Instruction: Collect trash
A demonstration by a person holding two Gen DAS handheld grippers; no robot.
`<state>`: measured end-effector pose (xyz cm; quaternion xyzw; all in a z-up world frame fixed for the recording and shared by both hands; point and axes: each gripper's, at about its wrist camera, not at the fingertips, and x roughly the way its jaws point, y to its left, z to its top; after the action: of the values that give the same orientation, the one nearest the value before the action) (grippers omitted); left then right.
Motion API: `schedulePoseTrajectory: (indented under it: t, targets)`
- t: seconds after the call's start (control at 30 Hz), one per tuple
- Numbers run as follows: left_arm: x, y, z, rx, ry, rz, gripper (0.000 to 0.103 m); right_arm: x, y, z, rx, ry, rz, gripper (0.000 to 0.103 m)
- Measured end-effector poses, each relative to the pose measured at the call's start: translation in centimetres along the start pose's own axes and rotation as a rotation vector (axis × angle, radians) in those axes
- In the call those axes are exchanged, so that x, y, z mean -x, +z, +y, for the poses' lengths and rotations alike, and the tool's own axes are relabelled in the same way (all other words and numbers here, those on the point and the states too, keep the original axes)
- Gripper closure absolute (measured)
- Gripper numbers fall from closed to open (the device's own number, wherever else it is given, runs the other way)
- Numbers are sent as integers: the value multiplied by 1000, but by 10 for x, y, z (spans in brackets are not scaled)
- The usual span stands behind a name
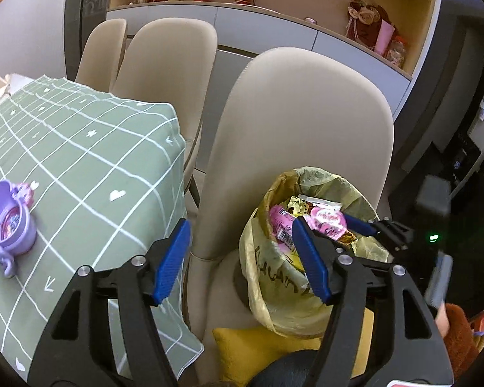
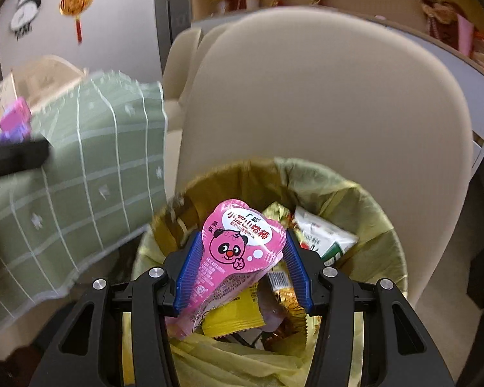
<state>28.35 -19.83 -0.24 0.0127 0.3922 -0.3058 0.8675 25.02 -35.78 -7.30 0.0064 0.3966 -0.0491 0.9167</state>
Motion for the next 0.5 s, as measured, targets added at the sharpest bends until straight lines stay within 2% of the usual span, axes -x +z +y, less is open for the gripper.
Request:
schedulePoseTrajectory:
  t: [0.2, 0.5]
  targets:
    - [1, -2, 5, 23, -39, 4, 41, -22, -5, -15, -2, -98, 91, 56]
    - [16, -5, 5, 14, -23, -22, 41, -28, -3, -22, -68, -87, 113, 56]
